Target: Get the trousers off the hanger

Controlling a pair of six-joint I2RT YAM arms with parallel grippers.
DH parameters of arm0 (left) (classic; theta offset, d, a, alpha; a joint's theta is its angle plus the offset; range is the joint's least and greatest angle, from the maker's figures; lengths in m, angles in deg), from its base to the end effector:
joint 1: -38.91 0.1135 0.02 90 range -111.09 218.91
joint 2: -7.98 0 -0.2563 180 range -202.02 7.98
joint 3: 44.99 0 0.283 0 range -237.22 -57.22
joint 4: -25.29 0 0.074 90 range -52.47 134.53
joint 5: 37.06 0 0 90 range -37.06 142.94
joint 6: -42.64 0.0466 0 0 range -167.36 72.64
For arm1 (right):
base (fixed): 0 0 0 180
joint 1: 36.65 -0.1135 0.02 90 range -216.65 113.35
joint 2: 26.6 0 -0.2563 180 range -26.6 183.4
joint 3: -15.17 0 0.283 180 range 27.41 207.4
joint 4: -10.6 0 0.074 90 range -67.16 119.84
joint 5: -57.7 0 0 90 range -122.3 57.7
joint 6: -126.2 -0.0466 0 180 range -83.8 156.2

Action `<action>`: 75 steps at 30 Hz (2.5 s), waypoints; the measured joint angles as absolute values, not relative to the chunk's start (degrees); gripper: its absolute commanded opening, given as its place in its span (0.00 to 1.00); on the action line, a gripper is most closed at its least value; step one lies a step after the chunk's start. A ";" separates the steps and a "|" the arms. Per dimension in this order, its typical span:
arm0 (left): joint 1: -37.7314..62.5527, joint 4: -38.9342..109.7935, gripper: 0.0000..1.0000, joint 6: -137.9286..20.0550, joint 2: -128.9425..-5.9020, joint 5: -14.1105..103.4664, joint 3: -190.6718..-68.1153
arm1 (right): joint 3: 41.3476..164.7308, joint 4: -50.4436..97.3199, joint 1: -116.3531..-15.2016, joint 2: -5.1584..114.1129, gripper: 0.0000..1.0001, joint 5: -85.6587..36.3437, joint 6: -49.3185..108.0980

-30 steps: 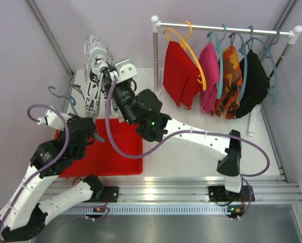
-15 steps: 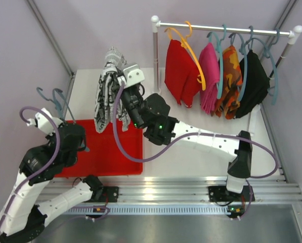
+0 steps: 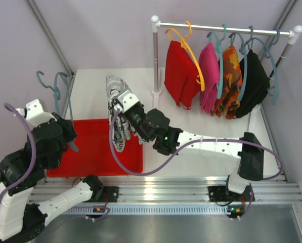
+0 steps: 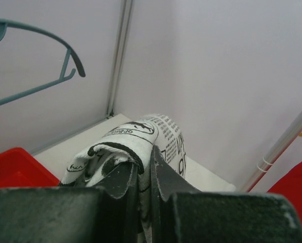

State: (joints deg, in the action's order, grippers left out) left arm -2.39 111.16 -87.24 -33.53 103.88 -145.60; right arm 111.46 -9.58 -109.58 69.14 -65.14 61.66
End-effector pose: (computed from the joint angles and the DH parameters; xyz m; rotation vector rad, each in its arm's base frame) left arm 0.0732 -0.0162 0.4796 -0.5010 1.7904 -0.0692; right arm 0.1517 0.4079 0.4113 -0.5618 1.1472 0.3677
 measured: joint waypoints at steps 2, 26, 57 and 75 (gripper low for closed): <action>-2.39 110.94 0.00 -86.25 -34.04 102.19 -145.21 | 109.45 -10.57 -109.58 69.16 0.00 -64.33 63.23; -2.39 110.94 0.00 -86.49 -34.47 100.66 -141.82 | 104.53 -20.69 -109.55 71.11 0.00 -68.26 74.68; -2.39 113.74 0.00 -88.31 -29.86 100.29 -143.02 | 112.51 -17.71 -120.77 91.52 0.00 -72.79 83.86; -3.26 115.38 0.00 -93.46 -30.58 102.11 -150.24 | 139.04 -2.63 -123.13 108.92 0.71 -69.14 74.60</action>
